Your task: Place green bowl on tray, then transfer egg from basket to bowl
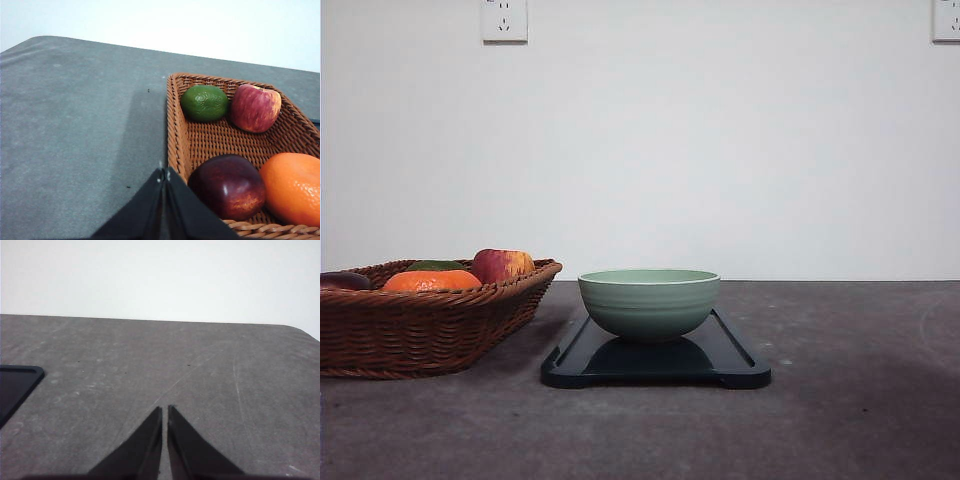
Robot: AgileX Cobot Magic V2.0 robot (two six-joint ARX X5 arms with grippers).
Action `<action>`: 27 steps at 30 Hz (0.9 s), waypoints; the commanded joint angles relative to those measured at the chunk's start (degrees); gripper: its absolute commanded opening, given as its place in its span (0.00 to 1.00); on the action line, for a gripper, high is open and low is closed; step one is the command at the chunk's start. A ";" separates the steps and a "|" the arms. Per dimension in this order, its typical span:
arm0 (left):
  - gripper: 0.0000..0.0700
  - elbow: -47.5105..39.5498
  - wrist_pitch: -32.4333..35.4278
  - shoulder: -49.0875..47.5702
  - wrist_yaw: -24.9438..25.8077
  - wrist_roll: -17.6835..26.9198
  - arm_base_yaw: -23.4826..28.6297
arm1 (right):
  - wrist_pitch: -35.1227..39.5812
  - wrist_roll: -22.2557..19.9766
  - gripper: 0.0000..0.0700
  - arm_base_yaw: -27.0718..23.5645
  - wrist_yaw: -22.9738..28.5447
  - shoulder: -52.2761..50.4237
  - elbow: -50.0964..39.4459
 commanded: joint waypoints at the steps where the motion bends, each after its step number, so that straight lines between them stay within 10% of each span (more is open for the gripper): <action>1: 0.00 -1.09 0.02 -0.07 -0.09 0.33 0.04 | 0.66 0.96 0.01 -0.07 0.04 0.07 -0.26; 27: 0.00 -1.09 0.02 -0.07 -0.09 0.33 0.05 | 0.66 0.94 0.01 -0.07 0.04 0.07 -0.26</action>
